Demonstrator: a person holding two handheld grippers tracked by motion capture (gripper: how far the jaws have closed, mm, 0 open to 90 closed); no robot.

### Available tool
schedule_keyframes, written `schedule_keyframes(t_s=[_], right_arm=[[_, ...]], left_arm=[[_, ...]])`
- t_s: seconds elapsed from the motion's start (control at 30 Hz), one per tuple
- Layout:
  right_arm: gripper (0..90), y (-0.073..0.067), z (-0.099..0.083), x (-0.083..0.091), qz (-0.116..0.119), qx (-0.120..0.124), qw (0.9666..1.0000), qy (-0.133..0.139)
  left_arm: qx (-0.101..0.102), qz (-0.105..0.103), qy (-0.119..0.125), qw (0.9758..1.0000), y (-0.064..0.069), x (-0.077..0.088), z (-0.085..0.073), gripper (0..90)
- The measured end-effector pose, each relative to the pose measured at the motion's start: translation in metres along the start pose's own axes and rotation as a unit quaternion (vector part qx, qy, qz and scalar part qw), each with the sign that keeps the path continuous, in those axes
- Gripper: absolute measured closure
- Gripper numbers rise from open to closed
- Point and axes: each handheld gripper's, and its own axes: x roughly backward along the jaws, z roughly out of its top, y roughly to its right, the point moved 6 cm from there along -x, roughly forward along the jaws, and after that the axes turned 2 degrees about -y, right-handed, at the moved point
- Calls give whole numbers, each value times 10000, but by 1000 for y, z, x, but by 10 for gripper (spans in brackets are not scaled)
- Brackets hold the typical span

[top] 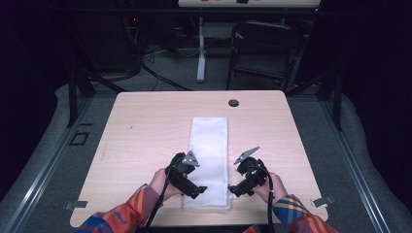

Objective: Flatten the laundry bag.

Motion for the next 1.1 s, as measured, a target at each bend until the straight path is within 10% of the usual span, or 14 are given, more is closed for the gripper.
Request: schedule_keyframes(t_s=[0.57,1.1], right_arm=[[37,-2,-2,-3,20,-10,9999,-107],[138,-3,-5,-6,31,-43,9996,-260]], left_arm=[[-734,-359,-205,9964,47,-28,-3,227],[-967,-211,-509,9938,46,-52,-9,517]])
